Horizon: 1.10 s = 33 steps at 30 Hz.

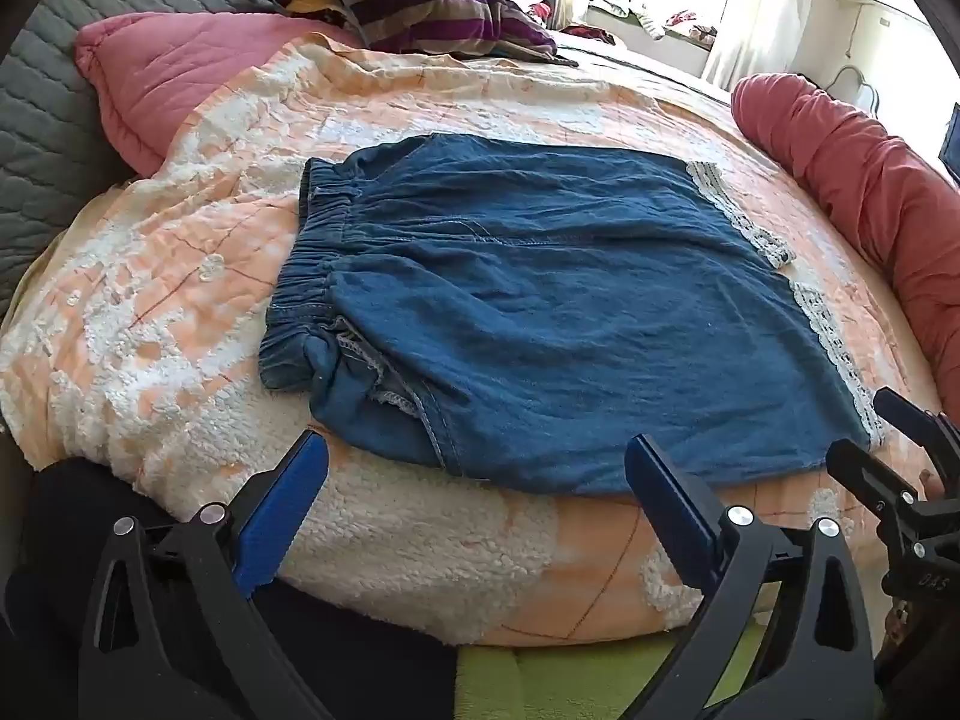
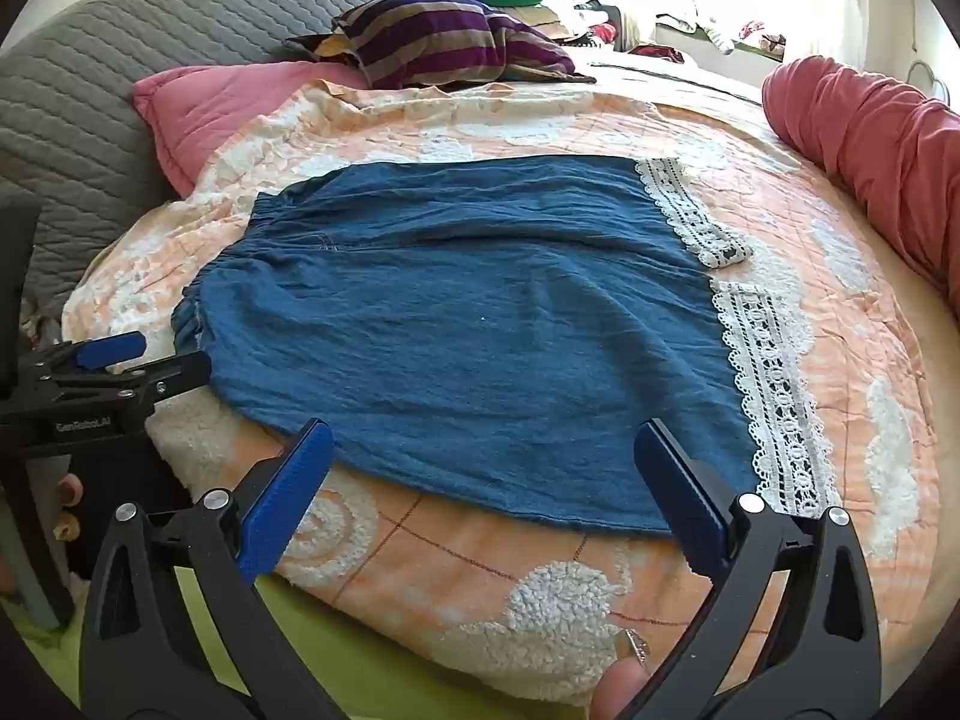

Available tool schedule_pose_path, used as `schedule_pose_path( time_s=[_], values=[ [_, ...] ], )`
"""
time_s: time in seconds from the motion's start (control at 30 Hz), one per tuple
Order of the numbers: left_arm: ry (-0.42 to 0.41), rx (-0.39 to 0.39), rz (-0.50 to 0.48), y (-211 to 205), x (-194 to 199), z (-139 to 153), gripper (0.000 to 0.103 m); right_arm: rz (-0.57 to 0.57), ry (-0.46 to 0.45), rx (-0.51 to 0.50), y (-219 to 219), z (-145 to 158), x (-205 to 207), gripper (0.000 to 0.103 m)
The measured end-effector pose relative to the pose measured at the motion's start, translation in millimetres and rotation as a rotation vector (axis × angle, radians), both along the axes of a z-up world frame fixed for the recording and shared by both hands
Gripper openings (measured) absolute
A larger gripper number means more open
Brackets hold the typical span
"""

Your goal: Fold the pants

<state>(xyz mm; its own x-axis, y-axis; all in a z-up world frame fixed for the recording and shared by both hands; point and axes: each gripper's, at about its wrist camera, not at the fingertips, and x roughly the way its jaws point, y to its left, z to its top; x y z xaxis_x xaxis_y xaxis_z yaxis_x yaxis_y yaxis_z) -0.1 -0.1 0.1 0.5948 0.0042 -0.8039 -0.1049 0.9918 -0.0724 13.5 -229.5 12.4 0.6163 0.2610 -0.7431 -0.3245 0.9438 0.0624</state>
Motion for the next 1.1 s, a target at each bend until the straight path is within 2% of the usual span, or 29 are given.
schedule_pose_path(
  time_s=[1.1],
  values=[
    [-0.007,-0.002,0.002,1.1,-3.1,3.8,0.099,0.01,0.0,0.003,1.8,1.1,-1.5,0.095]
  ],
)
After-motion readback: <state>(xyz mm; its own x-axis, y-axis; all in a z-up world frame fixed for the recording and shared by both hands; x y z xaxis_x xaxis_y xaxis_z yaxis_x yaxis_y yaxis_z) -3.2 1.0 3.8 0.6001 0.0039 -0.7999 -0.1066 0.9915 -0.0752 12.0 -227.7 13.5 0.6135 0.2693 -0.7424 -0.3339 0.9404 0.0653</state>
